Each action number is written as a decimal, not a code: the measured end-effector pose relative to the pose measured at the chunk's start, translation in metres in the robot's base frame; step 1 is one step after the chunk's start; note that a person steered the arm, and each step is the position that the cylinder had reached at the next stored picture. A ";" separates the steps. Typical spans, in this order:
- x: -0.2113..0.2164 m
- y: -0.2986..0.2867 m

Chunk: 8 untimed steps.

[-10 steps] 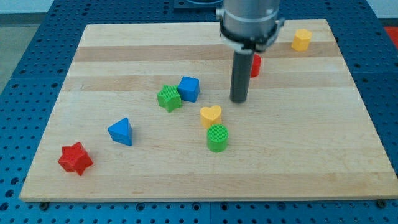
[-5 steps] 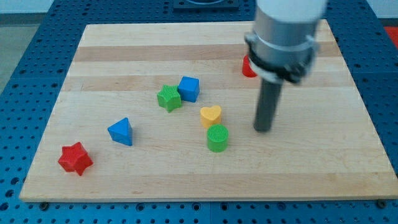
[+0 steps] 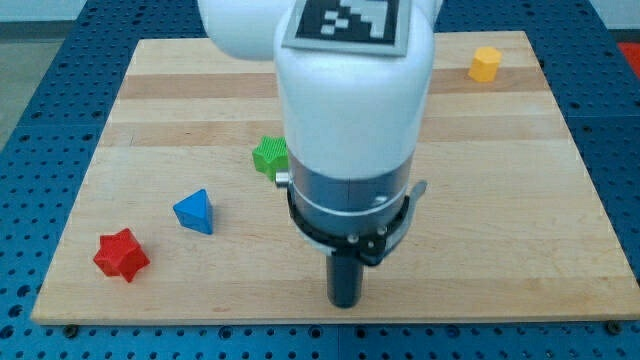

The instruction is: Push the heart to the top right of the cube

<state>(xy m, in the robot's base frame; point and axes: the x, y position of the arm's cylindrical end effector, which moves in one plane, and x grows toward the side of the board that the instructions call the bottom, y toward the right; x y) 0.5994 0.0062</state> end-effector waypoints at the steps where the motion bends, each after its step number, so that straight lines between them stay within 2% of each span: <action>1: -0.045 0.011; 3: -0.149 0.049; 4: -0.173 0.051; 5: -0.166 0.051; 7: -0.103 0.051; 8: -0.097 0.013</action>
<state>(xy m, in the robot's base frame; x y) 0.5024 0.0197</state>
